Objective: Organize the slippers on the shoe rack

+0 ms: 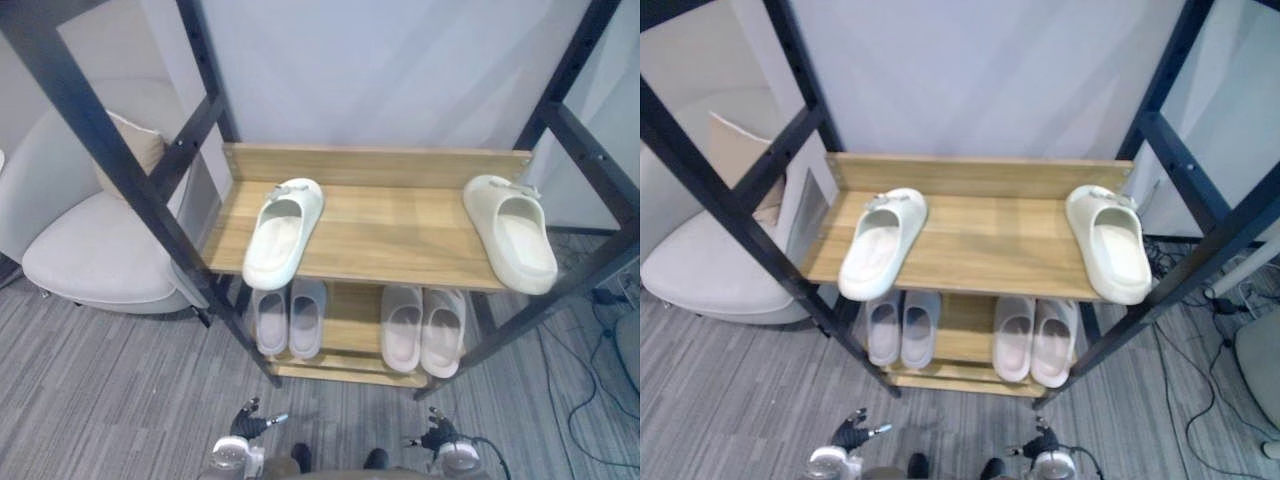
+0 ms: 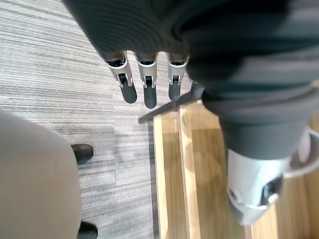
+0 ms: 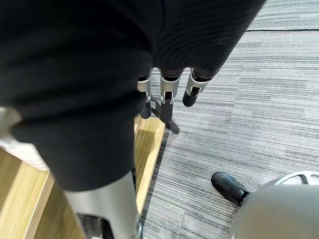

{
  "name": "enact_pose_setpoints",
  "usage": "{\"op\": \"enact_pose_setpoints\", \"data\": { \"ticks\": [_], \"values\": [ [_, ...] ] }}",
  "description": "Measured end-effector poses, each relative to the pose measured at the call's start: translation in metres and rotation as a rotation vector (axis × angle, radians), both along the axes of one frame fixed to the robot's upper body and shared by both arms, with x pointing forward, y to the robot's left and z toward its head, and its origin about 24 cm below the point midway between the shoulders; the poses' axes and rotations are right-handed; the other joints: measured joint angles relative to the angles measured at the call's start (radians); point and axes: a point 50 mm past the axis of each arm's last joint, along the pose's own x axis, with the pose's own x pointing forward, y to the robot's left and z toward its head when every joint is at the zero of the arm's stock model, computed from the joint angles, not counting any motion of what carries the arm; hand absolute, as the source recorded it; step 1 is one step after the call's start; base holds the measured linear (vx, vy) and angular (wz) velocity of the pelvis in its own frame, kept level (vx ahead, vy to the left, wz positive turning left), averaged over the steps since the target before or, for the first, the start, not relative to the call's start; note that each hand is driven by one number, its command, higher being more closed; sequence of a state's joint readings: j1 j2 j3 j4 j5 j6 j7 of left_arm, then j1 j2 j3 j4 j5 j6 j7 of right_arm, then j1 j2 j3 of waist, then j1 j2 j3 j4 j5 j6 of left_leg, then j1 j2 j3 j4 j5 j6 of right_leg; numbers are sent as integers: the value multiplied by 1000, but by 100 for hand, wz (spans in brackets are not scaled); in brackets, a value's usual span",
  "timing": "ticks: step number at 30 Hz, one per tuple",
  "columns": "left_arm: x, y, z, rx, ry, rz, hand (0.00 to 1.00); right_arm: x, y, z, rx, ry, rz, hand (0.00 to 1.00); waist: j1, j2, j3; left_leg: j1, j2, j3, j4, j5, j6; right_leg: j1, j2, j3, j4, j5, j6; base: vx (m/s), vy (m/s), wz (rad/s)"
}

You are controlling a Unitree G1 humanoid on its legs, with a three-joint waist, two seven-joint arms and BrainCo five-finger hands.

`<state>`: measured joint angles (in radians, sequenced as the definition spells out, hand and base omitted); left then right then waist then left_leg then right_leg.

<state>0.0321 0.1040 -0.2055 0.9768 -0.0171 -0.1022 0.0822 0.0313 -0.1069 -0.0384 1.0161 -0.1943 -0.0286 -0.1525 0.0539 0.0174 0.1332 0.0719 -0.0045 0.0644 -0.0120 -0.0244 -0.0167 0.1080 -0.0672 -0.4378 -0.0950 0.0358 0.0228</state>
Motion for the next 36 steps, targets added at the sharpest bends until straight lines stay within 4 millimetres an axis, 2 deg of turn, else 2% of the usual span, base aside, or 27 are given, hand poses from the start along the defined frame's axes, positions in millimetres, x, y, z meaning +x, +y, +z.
{"op": "enact_pose_setpoints", "data": {
  "ticks": [4, 5, 8, 16, 21, 27, 36],
  "values": [
    [20, -28, 18, -59, -131, -136, 0, -2, -2, -1, 0, 1, -35, 0, -2, 0, -2, 1, -11, -34, -22, 19, 10, 3, -7, -25, 1, 2, 6, 10, 58, 22],
    [27, -43, 31, -120, -209, -182, 0, -3, -2, -1, -1, 2, -43, 0, -2, 0, -2, 1, -15, -39, -22, 20, 11, 6, -8, -29, 3, 2, 9, 23, 46, 12],
    [36, -65, 60, -260, -349, -230, 0, -3, -2, -1, -2, 1, -44, 0, -2, 2, -3, 2, -21, -47, -25, 22, 14, 9, -13, -35, 6, 4, 9, 29, 54, 8],
    [50, -99, 133, -553, -630, -344, 0, -4, -8, -1, -16, -2, -40, 0, -2, 14, -11, 12, -23, -48, -46, 25, 19, 10, -15, -37, 7, 4, 10, 40, 40, 1],
    [59, -110, 168, -650, -763, -371, 0, -6, -13, 0, -33, 0, -33, 0, -7, 26, -20, 18, -24, -48, -49, 25, 19, 14, -16, -37, 7, 2, 12, 45, 35, 0],
    [69, -116, 199, -700, -890, -373, 0, -4, -9, 0, -38, -2, 7, 0, -11, 29, -26, 18, -24, -48, -49, 25, 19, 14, -16, -37, 7, 2, 12, 11, 11, 0],
    [81, -120, 232, -709, -1027, -363, 0, -2, -4, 1, -40, -8, 48, 0, -16, 30, -40, 19, -24, -47, -50, 25, 19, 15, -16, -36, 6, 2, 12, 15, 25, 0]
  ]
}}
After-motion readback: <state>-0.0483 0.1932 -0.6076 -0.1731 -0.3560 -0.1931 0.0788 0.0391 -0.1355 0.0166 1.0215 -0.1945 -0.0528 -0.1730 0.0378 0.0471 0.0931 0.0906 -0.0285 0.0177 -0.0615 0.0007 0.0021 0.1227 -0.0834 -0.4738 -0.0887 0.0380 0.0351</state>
